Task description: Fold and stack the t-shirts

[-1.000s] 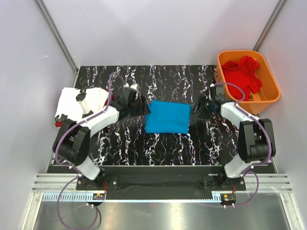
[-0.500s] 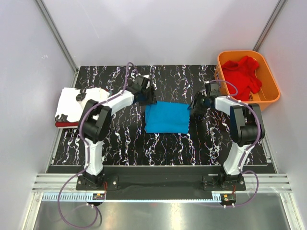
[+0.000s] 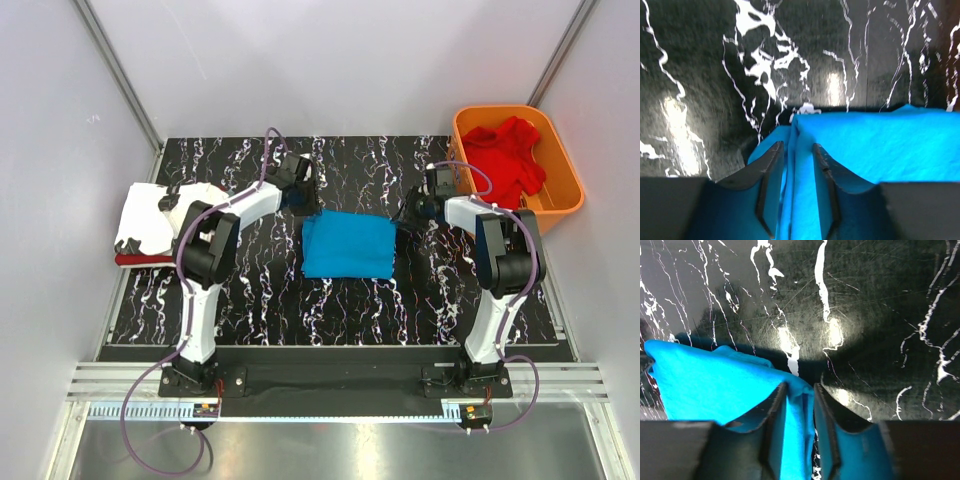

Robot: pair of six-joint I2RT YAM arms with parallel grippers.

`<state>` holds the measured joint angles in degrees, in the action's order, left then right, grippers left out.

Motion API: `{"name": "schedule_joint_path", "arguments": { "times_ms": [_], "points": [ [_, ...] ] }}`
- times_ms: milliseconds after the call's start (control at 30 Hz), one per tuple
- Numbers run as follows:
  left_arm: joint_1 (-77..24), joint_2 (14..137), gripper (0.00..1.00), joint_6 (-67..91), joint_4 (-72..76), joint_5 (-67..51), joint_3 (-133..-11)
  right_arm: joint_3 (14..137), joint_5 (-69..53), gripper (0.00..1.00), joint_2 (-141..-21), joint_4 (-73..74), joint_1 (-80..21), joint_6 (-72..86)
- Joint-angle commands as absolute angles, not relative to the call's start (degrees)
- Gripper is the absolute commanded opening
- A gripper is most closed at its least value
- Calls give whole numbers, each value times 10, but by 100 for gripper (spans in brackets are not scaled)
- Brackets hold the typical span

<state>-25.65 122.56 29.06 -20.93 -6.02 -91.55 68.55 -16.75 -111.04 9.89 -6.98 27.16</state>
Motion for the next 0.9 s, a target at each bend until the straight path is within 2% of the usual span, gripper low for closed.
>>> {"name": "schedule_joint_path", "arguments": {
  "times_ms": [0, 133, 333, 400, 500, 567, 600, 867],
  "points": [
    [-250, 1242, 33, 286, -187, -80, -950, 705, -183, 34, -1115, 78, -73, 270],
    [-250, 1255, 33, 287, -190, -88, -967, 713, -185, 27, -1115, 83, -73, 268],
    [-250, 1281, 34, 291, -194, -112, -987, 719, -192, 26, -1119, 84, -73, 269],
    [-250, 1281, 33, 294, -182, -126, -985, 721, -198, 22, -1121, 85, -73, 270],
    [-250, 1281, 19, 301, -170, -148, -982, 725, -202, 13, -1121, 87, -73, 270],
    [-250, 1276, 0, 301, -164, -151, -977, 725, -203, 3, -1119, 88, -73, 270],
    [-250, 1273, 0, 301, -159, -150, -973, 725, -202, 0, -1117, 89, -73, 270],
    [-243, 1173, 0, 294, -141, -133, -899, 708, -211, 0, -1071, 93, -74, 277]
  ]
}}
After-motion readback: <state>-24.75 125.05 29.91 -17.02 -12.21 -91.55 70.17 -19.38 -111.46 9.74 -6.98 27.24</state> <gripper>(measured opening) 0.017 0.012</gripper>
